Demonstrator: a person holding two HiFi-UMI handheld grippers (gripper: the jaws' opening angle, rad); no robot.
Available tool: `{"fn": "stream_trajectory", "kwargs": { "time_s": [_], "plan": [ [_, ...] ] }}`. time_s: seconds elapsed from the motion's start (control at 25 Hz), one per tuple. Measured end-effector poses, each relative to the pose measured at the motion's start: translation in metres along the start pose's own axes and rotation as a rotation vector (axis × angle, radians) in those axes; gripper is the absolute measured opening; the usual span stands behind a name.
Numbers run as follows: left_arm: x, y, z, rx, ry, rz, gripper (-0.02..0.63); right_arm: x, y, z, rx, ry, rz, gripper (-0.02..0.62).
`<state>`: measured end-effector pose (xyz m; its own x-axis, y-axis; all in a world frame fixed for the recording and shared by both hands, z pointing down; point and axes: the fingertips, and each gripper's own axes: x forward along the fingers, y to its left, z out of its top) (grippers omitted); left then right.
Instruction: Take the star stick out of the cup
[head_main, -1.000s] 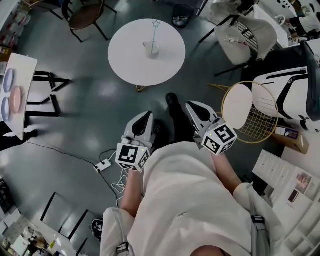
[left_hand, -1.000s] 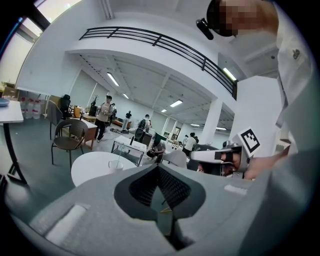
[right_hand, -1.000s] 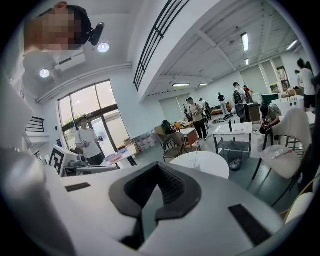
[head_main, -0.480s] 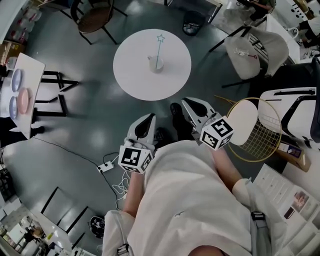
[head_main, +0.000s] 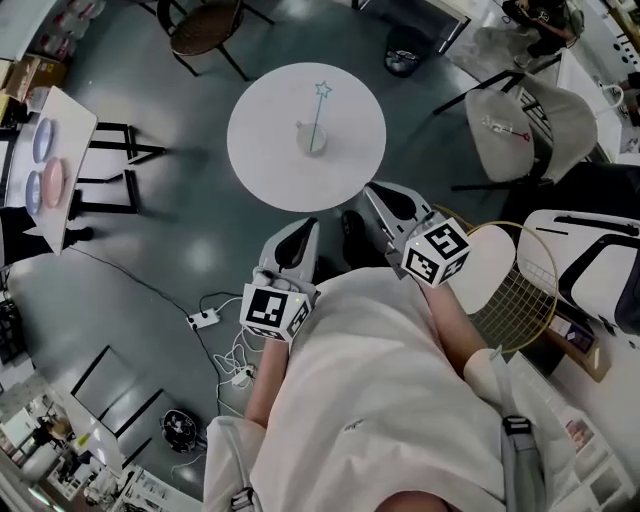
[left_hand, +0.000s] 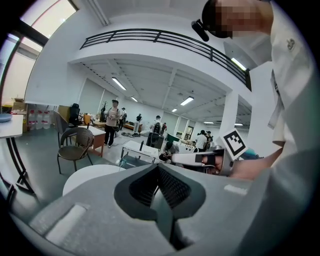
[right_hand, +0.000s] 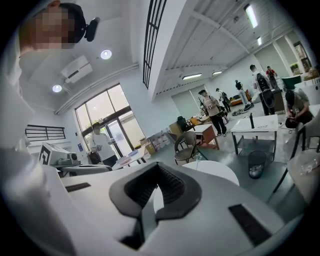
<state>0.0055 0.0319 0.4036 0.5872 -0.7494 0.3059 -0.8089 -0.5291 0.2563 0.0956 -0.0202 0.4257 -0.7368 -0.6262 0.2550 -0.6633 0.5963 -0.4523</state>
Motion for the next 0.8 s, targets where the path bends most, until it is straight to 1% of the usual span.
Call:
{"fn": "stream_trajectory", "kwargs": {
  "time_s": [0.16, 0.28, 0.44, 0.6, 0.8],
  "plan": [
    [0.011, 0.001, 0.003, -0.005, 0.002, 0.061, 0.006, 0.015, -0.012, 0.001, 0.010, 0.044, 0.071, 0.008],
    [0.012, 0.009, 0.002, -0.037, -0.003, 0.123, 0.006, 0.026, -0.018, 0.002, 0.005, 0.069, 0.115, 0.008],
    [0.009, 0.013, -0.012, -0.071, 0.013, 0.190, 0.006, 0.037, -0.022, -0.006, 0.011, 0.107, 0.159, 0.008],
    [0.014, 0.020, -0.015, -0.088, 0.016, 0.211, 0.006, 0.053, -0.028, -0.013, 0.015, 0.135, 0.169, 0.008],
    [0.017, 0.024, -0.015, -0.098, 0.024, 0.201, 0.006, 0.069, -0.033, -0.025, 0.007, 0.177, 0.156, 0.008]
  ]
}}
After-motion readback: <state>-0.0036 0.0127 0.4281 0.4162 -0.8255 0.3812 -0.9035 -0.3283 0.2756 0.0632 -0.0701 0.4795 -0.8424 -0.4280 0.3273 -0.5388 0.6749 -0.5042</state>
